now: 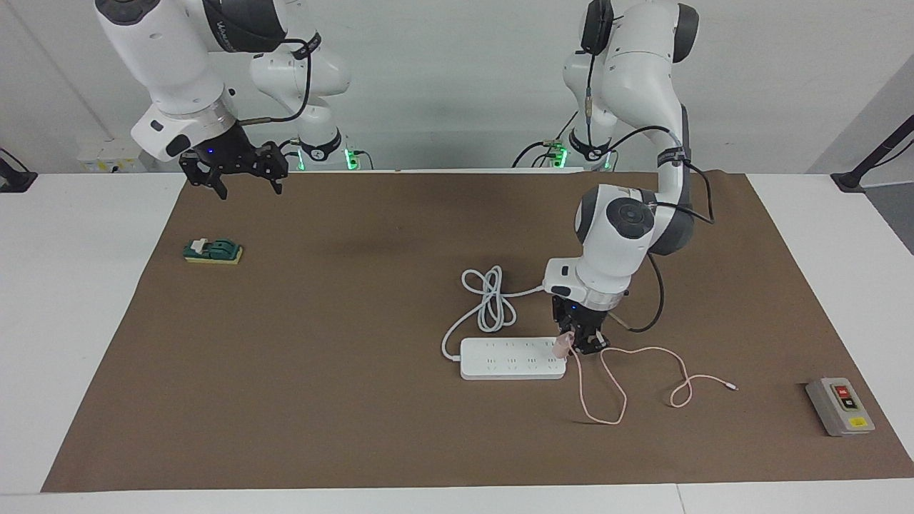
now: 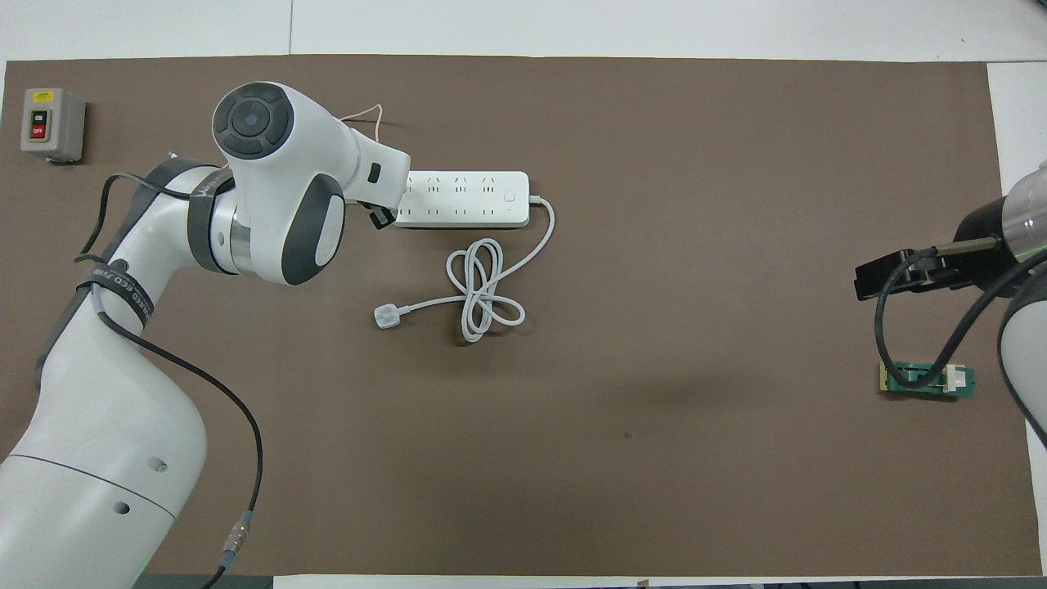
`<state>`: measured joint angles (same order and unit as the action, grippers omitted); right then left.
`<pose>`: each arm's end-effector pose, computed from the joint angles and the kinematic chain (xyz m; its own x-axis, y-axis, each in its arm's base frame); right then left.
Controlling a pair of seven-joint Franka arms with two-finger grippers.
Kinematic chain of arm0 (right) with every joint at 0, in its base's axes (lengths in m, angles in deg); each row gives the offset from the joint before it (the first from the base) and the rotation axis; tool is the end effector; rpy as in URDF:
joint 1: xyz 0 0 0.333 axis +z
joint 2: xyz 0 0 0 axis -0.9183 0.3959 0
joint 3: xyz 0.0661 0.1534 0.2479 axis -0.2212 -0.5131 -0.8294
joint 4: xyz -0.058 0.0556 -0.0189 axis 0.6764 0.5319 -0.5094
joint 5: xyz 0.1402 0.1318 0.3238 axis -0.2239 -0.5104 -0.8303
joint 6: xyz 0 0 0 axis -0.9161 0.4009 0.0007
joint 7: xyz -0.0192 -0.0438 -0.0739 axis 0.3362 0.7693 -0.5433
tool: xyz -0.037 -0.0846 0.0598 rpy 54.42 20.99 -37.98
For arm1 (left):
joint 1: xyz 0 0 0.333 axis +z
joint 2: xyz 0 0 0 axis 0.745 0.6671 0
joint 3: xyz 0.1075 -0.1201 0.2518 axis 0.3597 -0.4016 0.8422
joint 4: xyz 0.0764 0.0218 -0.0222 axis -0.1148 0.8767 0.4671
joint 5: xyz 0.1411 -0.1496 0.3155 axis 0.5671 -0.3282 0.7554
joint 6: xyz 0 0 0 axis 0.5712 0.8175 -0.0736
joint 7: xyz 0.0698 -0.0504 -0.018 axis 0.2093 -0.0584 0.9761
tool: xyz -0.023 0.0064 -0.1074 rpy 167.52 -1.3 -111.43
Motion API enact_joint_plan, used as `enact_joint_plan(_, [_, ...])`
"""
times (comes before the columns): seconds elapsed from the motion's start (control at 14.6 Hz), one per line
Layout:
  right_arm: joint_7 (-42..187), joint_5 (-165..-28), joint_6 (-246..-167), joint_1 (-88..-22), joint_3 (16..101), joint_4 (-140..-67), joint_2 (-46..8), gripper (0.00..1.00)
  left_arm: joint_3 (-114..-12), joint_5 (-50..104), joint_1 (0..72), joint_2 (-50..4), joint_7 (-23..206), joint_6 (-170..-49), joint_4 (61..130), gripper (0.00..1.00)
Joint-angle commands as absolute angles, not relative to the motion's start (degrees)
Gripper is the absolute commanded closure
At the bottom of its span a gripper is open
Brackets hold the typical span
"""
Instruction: Plug charger into power strip
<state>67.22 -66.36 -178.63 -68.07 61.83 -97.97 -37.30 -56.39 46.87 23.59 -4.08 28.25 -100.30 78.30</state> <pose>0.5157 0.0245 0.5732 0.9928 0.0859 -0.0839 0.0857 -0.9963 -0.0059 0.6301 -0.2497 0.3466 0.3891 -0.9110 0.1366 -0.9119 -0.4020 -0.0834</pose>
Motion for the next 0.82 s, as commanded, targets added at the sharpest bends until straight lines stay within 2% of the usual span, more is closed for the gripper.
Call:
enact_joint_plan(0.0, [68.05,-63.73,-180.61,-69.23,61.1,-99.64,-38.36,0.0,-56.17,45.59,22.5,-6.43,28.56,-100.27,81.16,1.0])
enact_joint_plan(0.76, [66.11,-64.77,-179.92,-69.67,60.57,-97.17,-37.39,0.0,-56.08,46.38,22.23,-6.08,25.39,-97.46,80.72,1.0])
